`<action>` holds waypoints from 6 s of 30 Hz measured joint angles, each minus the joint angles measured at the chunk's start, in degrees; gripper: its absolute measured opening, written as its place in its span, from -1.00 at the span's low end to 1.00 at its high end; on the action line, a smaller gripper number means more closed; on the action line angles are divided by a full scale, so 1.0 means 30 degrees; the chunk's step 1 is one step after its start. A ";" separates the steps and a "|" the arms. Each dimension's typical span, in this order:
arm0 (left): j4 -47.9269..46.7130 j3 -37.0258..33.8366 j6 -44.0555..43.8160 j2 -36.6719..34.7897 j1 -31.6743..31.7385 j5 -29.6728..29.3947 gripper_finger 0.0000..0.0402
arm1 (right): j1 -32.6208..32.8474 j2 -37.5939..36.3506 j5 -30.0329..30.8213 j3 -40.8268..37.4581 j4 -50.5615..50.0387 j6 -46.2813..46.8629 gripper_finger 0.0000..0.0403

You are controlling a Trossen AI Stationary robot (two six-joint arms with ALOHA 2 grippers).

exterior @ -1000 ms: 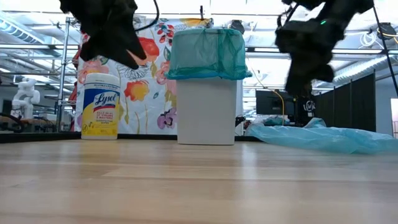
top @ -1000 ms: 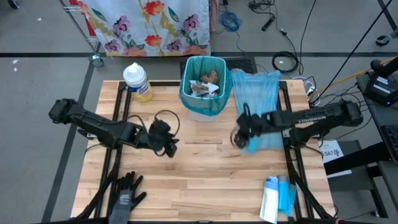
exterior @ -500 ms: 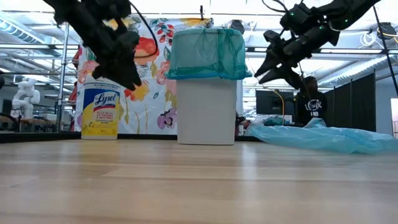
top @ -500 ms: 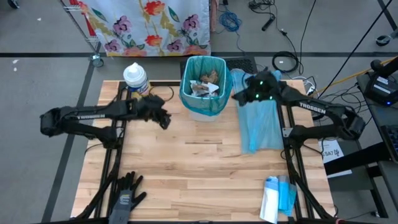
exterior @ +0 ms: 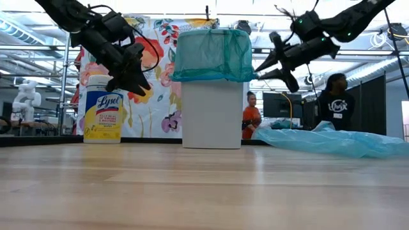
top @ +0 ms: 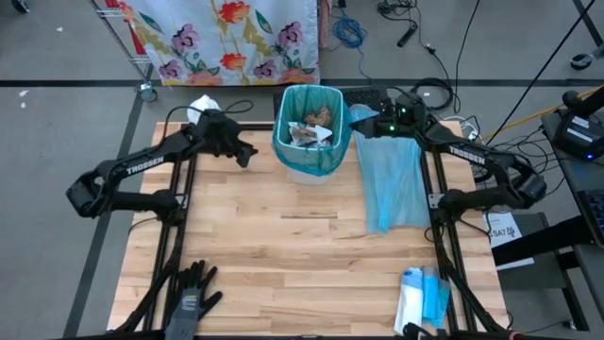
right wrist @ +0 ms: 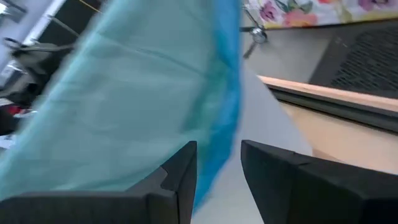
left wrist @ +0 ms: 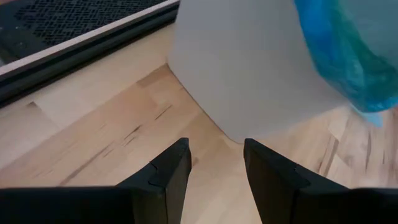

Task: Place trash/remove bag and relplace
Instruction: Remove the trash bag from the trash bin

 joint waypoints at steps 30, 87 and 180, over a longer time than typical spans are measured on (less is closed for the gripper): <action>0.0459 0.0007 -0.1622 0.0241 -0.0018 -0.0594 -0.24 | -0.0541 -0.0617 -0.4902 -0.0011 0.6574 0.2940 -1.00; 0.0762 0.0022 -0.2132 0.0241 -0.0848 -0.0524 -0.24 | 0.1769 0.0444 -0.5359 0.7311 -0.0409 -0.0219 -0.30; 0.5060 0.0022 -0.3134 0.0355 -0.1631 -0.0663 -0.24 | 0.3609 0.0320 0.0171 1.2885 0.0411 -0.3614 -1.00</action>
